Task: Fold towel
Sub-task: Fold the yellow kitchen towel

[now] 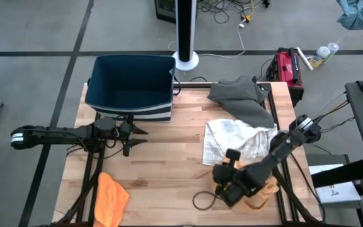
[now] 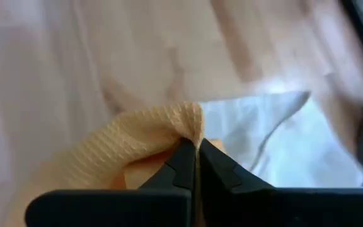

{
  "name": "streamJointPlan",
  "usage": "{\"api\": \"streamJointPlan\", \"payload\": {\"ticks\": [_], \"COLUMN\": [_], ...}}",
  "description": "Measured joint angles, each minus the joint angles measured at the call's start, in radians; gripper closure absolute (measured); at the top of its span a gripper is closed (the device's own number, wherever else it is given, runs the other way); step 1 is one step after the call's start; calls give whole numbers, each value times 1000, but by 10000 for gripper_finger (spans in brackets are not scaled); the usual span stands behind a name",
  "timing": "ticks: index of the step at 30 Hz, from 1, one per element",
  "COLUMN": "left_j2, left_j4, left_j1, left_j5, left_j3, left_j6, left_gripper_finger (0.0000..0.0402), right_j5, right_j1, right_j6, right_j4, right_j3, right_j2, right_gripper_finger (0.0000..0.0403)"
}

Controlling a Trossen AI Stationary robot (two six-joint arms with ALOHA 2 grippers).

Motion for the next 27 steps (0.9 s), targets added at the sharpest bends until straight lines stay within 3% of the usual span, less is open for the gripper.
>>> {"api": "streamJointPlan", "payload": {"ticks": [9, 20, 27], "left_j2": [0, 0, 0], "left_j4": [0, 0, 0], "left_j1": [0, 0, 0], "left_j5": [0, 0, 0], "left_j3": [0, 0, 0], "left_j6": [0, 0, 0], "left_gripper_finger": [237, 237, 237], "right_j5": [25, 210, 208], "right_j1": [-123, -155, -155], "right_j6": [-93, -370, -443], "right_j4": [3, -3, -10], "right_j3": [36, 372, 472], "right_j2": [-46, -107, -118], "right_gripper_finger": [400, 400, 400]}}
